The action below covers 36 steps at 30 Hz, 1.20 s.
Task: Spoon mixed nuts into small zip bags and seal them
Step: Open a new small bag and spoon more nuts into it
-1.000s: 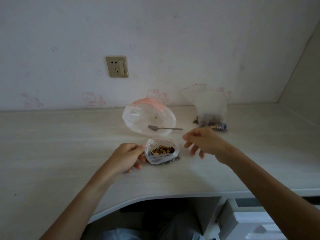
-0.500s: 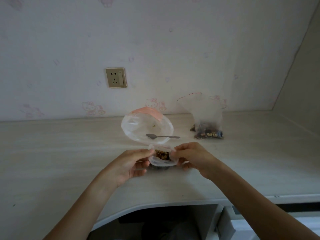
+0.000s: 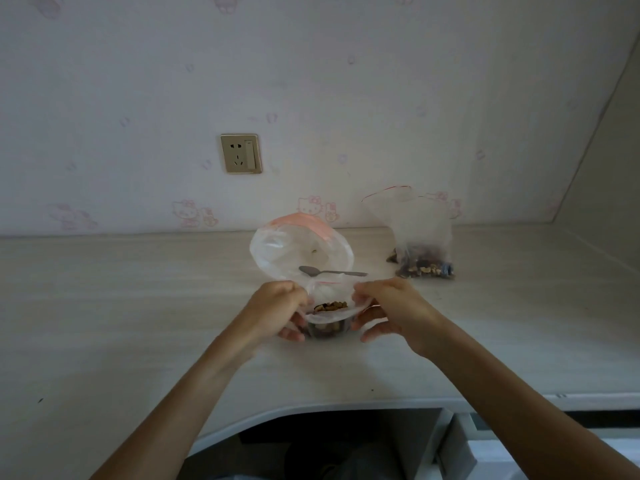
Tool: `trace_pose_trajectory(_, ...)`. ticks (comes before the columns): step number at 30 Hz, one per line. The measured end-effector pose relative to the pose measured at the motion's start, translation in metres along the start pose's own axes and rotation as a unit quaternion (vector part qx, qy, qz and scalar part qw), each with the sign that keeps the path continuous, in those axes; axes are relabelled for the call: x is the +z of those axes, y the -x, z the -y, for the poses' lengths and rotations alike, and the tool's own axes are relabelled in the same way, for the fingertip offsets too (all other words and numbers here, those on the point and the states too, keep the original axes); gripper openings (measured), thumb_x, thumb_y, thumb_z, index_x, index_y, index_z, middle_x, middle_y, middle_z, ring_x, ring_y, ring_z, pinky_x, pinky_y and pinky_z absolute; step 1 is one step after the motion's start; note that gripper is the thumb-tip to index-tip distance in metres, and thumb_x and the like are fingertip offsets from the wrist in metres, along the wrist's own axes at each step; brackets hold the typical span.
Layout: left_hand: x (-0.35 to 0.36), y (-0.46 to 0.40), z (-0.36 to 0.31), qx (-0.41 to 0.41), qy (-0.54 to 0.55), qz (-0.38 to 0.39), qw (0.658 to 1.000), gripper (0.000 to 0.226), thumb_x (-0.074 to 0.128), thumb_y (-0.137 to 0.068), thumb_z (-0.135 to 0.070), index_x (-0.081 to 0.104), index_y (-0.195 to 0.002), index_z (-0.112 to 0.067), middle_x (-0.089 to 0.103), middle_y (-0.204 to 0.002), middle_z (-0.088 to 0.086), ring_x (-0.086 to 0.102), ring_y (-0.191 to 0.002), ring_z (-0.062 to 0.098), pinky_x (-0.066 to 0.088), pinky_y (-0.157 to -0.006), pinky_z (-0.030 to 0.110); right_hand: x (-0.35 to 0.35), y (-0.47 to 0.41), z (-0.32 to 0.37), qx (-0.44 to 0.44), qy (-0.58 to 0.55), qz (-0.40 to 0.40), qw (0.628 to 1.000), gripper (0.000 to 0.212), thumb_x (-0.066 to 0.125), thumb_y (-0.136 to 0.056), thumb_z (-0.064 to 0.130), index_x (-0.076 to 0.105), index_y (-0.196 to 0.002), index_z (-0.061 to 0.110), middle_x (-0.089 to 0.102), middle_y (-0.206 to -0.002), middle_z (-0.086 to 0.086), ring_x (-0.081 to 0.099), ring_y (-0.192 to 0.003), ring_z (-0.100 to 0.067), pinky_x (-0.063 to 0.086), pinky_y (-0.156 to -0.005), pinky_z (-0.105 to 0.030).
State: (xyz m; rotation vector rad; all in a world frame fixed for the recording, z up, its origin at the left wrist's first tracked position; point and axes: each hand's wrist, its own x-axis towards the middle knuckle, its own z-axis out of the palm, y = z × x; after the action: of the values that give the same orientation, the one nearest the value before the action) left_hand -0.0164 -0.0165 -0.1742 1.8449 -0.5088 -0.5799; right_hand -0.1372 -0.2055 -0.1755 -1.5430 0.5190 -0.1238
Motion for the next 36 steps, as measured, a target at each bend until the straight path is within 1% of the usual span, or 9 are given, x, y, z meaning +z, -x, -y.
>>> trace_pose_trajectory(5,-0.014,-0.003,0.0,-0.098,0.27,0.164,0.944,0.033,0.079,-0.082,-0.028,0.075,-0.111,-0.013,0.074,-0.099,0.006,0.072,-0.079,0.016,0.063,-0.069,0.037,-0.017,-0.006,-0.009,0.012,-0.212,0.084,0.974,0.039,0.048,-0.1,0.025,0.076,-0.112,0.0,0.074,-0.108,-0.019,0.073,-0.087,-0.026,0.061,-0.071,-0.038)
trace_pose_trajectory(13,-0.009,-0.005,0.002,-0.078,0.269,0.111,0.954,0.016,0.087,-0.071,-0.024,0.084,-0.085,-0.019,0.077,-0.094,0.003,0.073,-0.074,0.012,0.062,-0.063,0.027,-0.019,-0.007,-0.008,-0.041,-0.25,0.116,0.96,0.019,0.069,-0.093,0.019,0.077,-0.103,0.006,0.07,-0.099,-0.012,0.07,-0.085,-0.02,0.06,-0.071,-0.033)
trace_pose_trajectory(17,-0.009,-0.007,-0.01,-0.014,0.188,0.002,0.982,0.022,0.082,-0.078,0.001,0.075,-0.073,-0.02,0.072,-0.072,0.003,0.065,-0.057,0.01,0.052,-0.048,0.02,-0.011,0.002,0.004,-0.118,-0.113,0.009,0.987,0.002,0.069,-0.091,-0.002,0.07,-0.091,0.0,0.071,-0.081,-0.014,0.071,-0.067,-0.023,0.062,-0.063,-0.036)
trace_pose_trajectory(19,-0.01,-0.009,-0.014,0.059,0.092,-0.085,0.99,0.03,0.073,-0.079,0.008,0.073,-0.065,-0.018,0.065,-0.064,0.001,0.062,-0.05,0.013,0.052,-0.046,0.024,-0.003,0.007,0.008,-0.187,0.021,-0.091,0.978,0.014,0.065,-0.089,-0.01,0.063,-0.083,0.002,0.065,-0.064,-0.006,0.068,-0.053,-0.023,0.061,-0.052,-0.039)
trace_pose_trajectory(22,-0.01,-0.01,-0.015,0.192,-0.159,-0.184,0.951,0.021,0.07,-0.078,-0.003,0.067,-0.067,-0.021,0.059,-0.055,-0.011,0.066,-0.053,0.017,0.055,-0.056,0.028,0.007,0.011,0.014,-0.311,0.25,-0.209,0.893,0.026,0.062,-0.08,-0.008,0.052,-0.071,0.014,0.051,-0.048,0.004,0.05,-0.04,-0.012,0.045,-0.037,-0.03)
trace_pose_trajectory(24,-0.01,-0.008,-0.013,0.185,-0.275,-0.189,0.924,0.014,0.069,-0.079,-0.016,0.059,-0.074,-0.025,0.064,-0.064,-0.008,0.067,-0.059,0.015,0.053,-0.058,0.028,0.005,0.012,0.017,-0.322,0.322,-0.227,0.861,0.024,0.064,-0.08,0.002,0.049,-0.075,0.021,0.05,-0.051,0.006,0.043,-0.042,-0.009,0.04,-0.04,-0.029)
trace_pose_trajectory(28,-0.009,-0.002,-0.016,0.01,-0.065,-0.067,0.996,0.015,0.066,-0.089,-0.021,0.065,-0.081,-0.008,0.069,-0.064,0.007,0.072,-0.055,0.024,0.065,-0.06,0.045,-0.006,0.013,0.018,-0.208,0.209,-0.142,0.945,0.011,0.061,-0.091,0.013,0.06,-0.081,0.007,0.061,-0.056,-0.006,0.061,-0.044,-0.023,0.058,-0.045,-0.038)
trace_pose_trajectory(30,-0.008,0.001,-0.02,-0.04,0.049,0.004,0.998,0.017,0.068,-0.085,-0.021,0.071,-0.084,-0.005,0.07,-0.074,0.013,0.074,-0.064,0.028,0.065,-0.063,0.046,-0.01,0.012,0.017,-0.123,0.076,-0.052,0.988,0.017,0.058,-0.093,0.012,0.063,-0.085,-0.001,0.064,-0.067,-0.014,0.066,-0.055,-0.028,0.059,-0.052,-0.039)
trace_pose_trajectory(36,-0.019,0.001,-0.013,-0.044,0.261,0.15,0.953,0.046,0.077,-0.082,-0.031,0.074,-0.123,-0.01,0.076,-0.114,0.013,0.075,-0.095,0.026,0.064,-0.075,0.042,-0.022,0.005,0.012,-0.045,-0.207,0.125,0.969,0.029,0.053,-0.088,0.017,0.074,-0.098,0.0,0.069,-0.095,-0.017,0.069,-0.081,-0.027,0.058,-0.064,-0.037)
